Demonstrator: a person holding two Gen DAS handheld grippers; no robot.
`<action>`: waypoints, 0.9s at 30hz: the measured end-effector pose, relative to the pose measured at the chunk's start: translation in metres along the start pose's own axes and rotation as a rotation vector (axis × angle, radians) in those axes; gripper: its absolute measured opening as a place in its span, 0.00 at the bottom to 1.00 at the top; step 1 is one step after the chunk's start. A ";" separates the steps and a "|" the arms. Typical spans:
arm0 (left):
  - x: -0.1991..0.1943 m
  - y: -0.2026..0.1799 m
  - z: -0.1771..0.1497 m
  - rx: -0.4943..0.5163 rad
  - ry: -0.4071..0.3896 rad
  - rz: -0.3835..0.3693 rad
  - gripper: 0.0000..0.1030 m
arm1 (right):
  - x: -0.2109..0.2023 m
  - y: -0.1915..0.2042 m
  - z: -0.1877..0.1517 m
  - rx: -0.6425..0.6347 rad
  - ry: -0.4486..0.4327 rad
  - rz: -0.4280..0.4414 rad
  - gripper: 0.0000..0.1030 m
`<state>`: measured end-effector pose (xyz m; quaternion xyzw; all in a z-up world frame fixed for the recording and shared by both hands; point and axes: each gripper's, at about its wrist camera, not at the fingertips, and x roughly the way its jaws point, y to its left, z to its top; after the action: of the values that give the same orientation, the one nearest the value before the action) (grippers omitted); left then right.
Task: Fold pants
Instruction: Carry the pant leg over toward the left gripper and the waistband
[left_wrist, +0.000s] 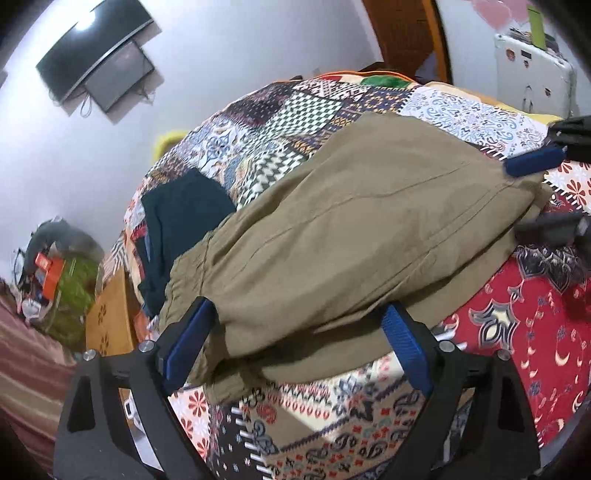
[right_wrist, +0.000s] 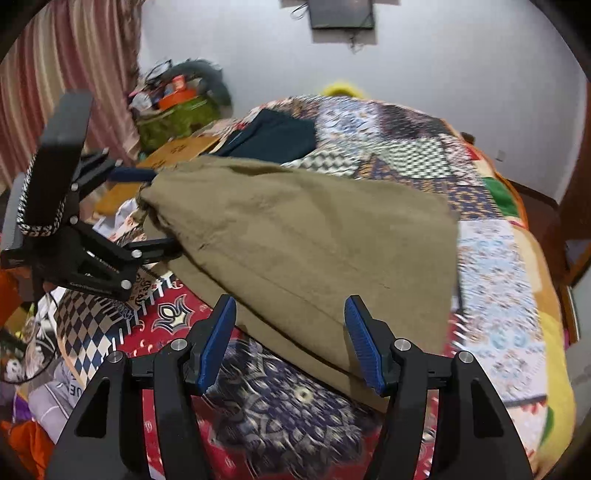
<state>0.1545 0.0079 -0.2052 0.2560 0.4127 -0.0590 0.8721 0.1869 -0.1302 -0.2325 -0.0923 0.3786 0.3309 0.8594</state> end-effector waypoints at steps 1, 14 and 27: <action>0.000 0.001 0.003 -0.004 -0.003 -0.006 0.89 | 0.003 0.002 0.002 -0.004 0.005 0.003 0.55; -0.008 0.004 0.025 -0.078 -0.057 -0.095 0.40 | 0.017 0.012 0.019 -0.063 -0.041 -0.015 0.23; -0.037 0.013 0.010 -0.192 -0.090 -0.201 0.16 | -0.019 0.033 0.015 -0.163 -0.108 -0.045 0.08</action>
<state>0.1408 0.0104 -0.1668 0.1258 0.4005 -0.1177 0.8999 0.1647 -0.1083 -0.2054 -0.1526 0.3013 0.3458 0.8754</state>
